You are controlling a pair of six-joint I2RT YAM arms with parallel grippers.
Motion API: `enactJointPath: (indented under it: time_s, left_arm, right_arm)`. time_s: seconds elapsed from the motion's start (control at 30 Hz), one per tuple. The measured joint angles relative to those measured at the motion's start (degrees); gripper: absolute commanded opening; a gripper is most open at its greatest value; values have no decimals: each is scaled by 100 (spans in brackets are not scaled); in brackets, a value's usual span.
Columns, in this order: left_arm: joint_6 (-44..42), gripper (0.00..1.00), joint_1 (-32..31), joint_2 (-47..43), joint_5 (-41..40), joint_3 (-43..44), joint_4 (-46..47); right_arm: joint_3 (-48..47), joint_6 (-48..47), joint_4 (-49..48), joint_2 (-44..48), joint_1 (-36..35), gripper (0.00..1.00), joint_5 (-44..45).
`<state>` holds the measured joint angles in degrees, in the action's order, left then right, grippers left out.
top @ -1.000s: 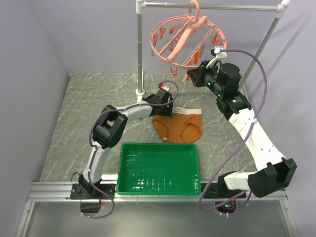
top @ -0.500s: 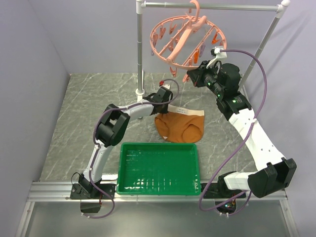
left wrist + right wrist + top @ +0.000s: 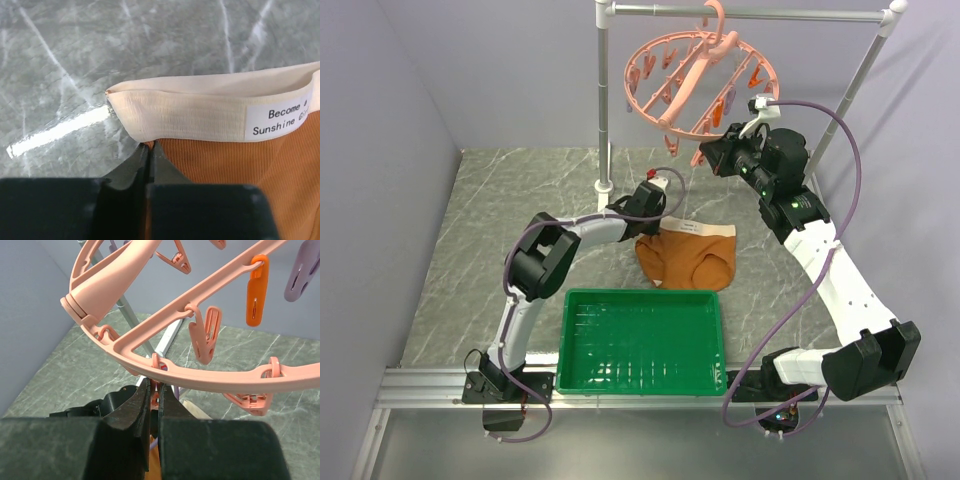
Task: Clip the underwear to the hanger
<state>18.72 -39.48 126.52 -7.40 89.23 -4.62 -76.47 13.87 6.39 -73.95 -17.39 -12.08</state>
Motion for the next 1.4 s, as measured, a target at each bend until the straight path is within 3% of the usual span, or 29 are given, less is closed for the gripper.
enactJointPath:
  time_s: [0.03,0.07,0.1,0.17,0.23,0.3,0.37,0.4,0.67,0.9,1.0,1.03,1.3,1.4]
  left_arm:
    - [-57,23,-9,-4,37,2,-15]
    - [-101,43,-20,-4,74,22,-44]
    - [-136,51,-28,-4,114,66,-116]
    - [-118,63,-52,-4,157,131,-216]
    - [-109,66,-74,-4,155,144,-249]
    - [-96,81,-85,-4,153,155,-267]
    - [-68,86,-98,-4,155,195,-323]
    - [-55,96,-105,-2,155,210,-348]
    - [-87,99,-190,295,-61,669,-479]
    - [-131,94,-337,579,-461,1049,-608]
    - [-151,83,-369,728,-632,1283,-732]
    - [-155,74,-374,743,-675,1296,-726]
    - [-170,39,-378,986,-697,1744,-984]
    - [-197,10,-385,1014,-597,1827,-1047]
  right_arm:
    - [0,0,0,0,2,0,0]
    - [0,0,0,0,2,0,0]
    - [0,0,0,0,2,0,0]
    - [0,0,0,0,2,0,-2]
    - [0,0,0,0,4,0,-2]
    - [0,0,0,0,4,0,-2]
    - [0,0,0,0,4,0,-4]
    - [0,0,0,0,4,0,-7]
    - [2,0,0,0,7,0,-17]
    - [11,0,-2,0,20,0,-44]
    - [13,-2,-2,0,31,0,-44]
    - [28,-2,-13,4,39,0,-42]
    - [111,-2,-46,109,90,0,-22]
    - [184,-2,-72,190,94,0,-22]
